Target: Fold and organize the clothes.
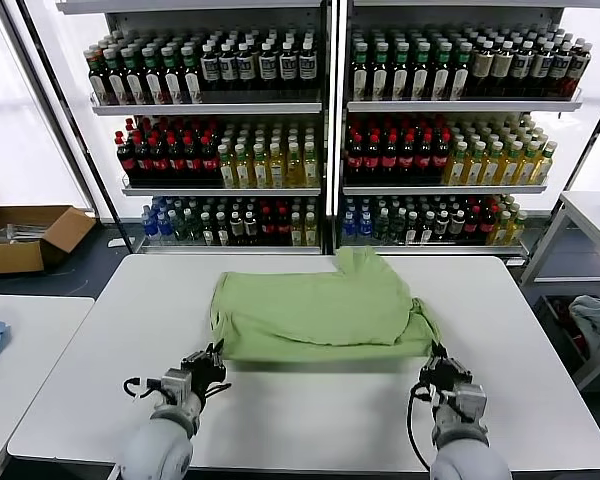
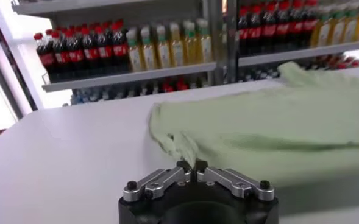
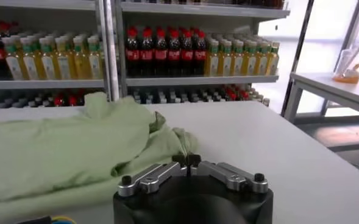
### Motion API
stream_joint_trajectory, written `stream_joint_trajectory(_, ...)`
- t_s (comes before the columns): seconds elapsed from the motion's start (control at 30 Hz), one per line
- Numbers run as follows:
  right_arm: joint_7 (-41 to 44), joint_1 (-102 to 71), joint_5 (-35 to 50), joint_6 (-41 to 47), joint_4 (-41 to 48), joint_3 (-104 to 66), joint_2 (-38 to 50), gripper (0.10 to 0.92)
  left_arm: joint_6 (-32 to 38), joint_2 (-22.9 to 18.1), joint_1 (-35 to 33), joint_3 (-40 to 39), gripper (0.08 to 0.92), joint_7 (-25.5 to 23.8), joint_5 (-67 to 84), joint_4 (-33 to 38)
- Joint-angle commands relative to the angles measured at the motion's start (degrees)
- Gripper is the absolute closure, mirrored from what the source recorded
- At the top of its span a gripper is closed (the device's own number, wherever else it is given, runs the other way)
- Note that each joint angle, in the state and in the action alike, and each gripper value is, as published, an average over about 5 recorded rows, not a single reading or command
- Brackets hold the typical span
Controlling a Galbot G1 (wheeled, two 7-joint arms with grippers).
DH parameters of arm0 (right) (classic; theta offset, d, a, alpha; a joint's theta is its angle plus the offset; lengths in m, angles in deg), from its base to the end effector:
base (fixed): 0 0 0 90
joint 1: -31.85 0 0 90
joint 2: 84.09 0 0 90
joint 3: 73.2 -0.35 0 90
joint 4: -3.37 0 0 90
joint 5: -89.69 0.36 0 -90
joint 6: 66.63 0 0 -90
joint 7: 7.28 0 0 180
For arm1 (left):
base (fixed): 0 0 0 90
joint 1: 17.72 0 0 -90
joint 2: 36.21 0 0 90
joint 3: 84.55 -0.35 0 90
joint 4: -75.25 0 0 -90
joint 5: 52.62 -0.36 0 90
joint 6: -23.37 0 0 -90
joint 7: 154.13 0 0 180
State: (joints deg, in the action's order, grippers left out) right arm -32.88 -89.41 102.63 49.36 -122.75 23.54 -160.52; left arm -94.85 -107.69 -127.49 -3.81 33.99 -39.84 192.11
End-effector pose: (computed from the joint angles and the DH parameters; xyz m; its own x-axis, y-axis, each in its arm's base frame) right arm 0.1732 0.0008 -0.2712 -0.9019 0.1932 0.3864 0.1720 0.9811 -0.0890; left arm 0.2327 0.0105 -0.2898 -0.9059 0.1073 0.4098 0.1525 0.9851 0.0790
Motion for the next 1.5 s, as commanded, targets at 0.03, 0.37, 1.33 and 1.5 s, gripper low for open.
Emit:
stream_joint_trajectory(0.03,-2.86,-17.22,-4.88,-3.16,-6.33,1.60,-0.97,0.918,3.44,-2.90,-18.10,1.75,0.896,0.26,-3.53,14.31)
stream_joint_trajectory(0.37,-4.39,-16.13,-3.95,-4.65,-6.38,1.19,-1.25,0.858,3.03,-3.07,-20.43,2.04,0.879,0.02,-3.54,16.05)
stream_joint_trajectory(1.33,13.32,54.18,23.21,4.00,34.11,10.07,25.67,0.203,-1.20,8.28,36.41,-7.17,0.179,-6.94,11.76,-26.06)
stream_joint_trajectory(1.5,10.69,61.59,18.95,3.23,43.62,15.36,16.87,0.203,-3.38,6.93,39.10,-9.37,0.177,-5.35,11.64,-32.38)
